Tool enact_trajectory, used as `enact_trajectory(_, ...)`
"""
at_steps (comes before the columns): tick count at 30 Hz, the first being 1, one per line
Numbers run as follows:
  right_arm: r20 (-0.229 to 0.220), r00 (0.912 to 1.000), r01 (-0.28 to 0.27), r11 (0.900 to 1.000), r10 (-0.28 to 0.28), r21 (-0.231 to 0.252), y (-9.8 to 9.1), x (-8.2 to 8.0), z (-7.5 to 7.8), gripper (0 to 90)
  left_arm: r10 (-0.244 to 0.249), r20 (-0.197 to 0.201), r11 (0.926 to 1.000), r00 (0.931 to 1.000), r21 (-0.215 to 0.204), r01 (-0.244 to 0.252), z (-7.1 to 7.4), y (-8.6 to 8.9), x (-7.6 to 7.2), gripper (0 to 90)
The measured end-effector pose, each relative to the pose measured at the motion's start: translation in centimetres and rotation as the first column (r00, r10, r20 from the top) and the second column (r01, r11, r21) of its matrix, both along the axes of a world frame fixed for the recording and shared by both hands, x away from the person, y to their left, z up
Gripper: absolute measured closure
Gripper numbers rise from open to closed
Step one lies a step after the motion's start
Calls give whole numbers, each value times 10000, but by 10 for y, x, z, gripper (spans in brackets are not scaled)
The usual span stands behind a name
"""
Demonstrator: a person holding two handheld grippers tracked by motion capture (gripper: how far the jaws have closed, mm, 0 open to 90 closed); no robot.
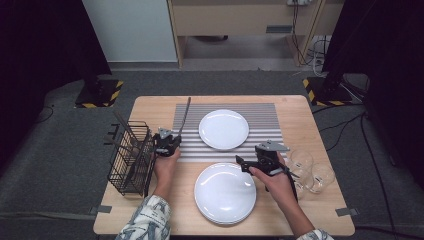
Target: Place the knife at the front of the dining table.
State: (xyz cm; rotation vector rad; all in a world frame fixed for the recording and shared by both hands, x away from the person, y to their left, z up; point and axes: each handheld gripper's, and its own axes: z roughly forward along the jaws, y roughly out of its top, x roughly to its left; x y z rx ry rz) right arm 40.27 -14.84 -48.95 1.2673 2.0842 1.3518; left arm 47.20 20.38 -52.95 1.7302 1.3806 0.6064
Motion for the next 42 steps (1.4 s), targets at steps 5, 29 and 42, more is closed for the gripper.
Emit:
enact_trajectory(5, -15, 10000, 16, 10000, -16, 25, 0, 0, 0, 96, -42, -9, 10000, 10000, 48, 42, -1, -1, 0, 887)
enact_trajectory(29, -40, 10000, 25, 10000, -25, 49, -1, 0, 0, 97, -5, -76, 9999, 10000, 157, 6, -3, -2, 1, 885)
enact_trajectory(42, -54, 10000, -18, 9999, 18, 121, -1, 1, 0, 97, -10, -124, 9997, 9999, 228, 13, -3, -3, 2, 885)
